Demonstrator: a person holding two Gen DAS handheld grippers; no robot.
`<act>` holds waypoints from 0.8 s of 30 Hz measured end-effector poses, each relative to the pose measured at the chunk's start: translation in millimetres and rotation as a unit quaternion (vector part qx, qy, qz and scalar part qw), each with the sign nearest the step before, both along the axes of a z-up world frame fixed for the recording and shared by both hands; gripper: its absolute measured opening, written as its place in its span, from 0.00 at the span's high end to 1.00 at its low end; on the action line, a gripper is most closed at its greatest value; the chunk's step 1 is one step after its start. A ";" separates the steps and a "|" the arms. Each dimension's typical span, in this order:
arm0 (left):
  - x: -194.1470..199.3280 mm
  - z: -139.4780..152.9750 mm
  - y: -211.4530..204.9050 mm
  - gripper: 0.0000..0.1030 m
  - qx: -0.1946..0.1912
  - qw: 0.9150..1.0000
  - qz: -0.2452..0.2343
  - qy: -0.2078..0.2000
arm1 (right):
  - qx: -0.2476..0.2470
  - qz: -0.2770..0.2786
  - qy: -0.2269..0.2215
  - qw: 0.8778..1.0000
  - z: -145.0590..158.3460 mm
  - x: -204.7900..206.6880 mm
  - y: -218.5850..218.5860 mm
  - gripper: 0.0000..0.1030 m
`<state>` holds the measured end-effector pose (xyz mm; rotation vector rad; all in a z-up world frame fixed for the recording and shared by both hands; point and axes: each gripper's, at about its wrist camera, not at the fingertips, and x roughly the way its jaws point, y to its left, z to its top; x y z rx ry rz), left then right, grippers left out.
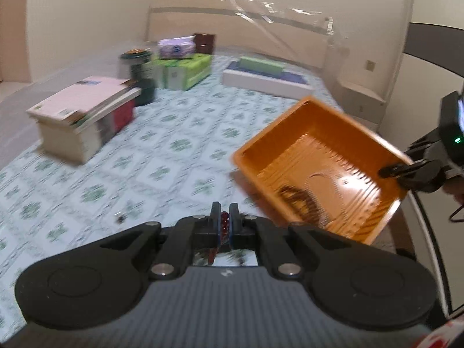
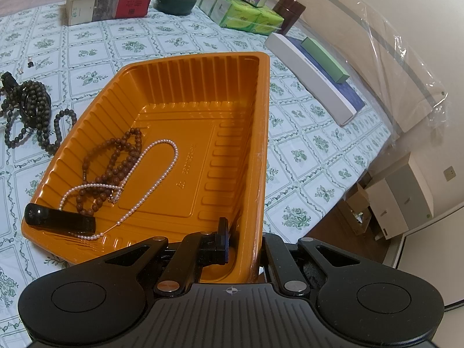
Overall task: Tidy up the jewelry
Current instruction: 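Carry the red bead bracelet over the tray and open the left tool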
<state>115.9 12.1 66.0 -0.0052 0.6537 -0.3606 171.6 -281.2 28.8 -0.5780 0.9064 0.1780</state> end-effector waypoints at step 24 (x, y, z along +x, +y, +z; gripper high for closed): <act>40.9 -31.7 -144.6 0.96 -0.032 0.986 -0.151 0.058 | 0.002 0.001 0.001 1.000 -0.3 0.9 0.4 0.95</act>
